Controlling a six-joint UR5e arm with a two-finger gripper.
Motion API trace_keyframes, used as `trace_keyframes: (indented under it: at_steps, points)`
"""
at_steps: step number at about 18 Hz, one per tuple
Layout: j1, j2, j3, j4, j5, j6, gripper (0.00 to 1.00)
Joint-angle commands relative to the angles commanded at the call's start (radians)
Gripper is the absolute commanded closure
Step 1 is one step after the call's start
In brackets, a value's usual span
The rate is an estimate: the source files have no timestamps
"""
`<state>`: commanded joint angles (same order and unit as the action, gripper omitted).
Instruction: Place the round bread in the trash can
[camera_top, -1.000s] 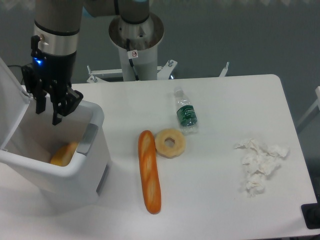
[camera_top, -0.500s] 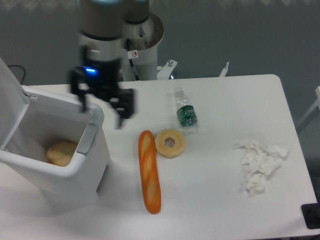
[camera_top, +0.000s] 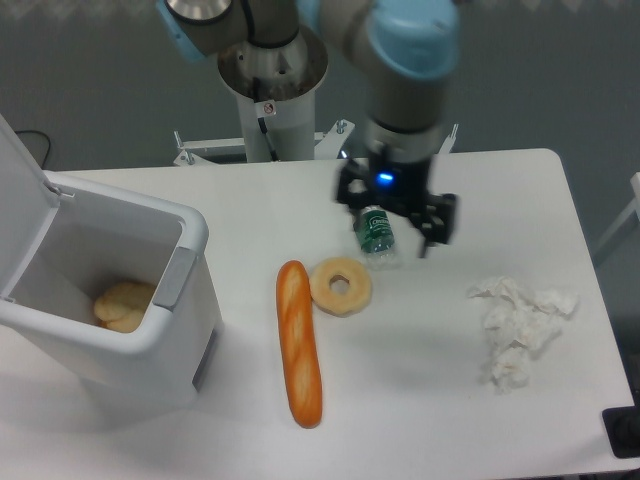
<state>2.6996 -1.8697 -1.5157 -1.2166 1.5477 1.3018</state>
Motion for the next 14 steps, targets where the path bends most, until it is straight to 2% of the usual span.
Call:
trace_keyframes:
  at_steps: [3,6,8,14]
  points:
    - [0.015,-0.032,-0.003,0.005,0.07,0.092,0.0]
    - [0.035,-0.089,0.009,0.07,0.091,0.112,0.0]
    - [0.032,-0.117,0.011,0.083,0.092,0.111,0.0]
    - [0.026,-0.134,0.031,0.083,0.089,0.112,0.0]
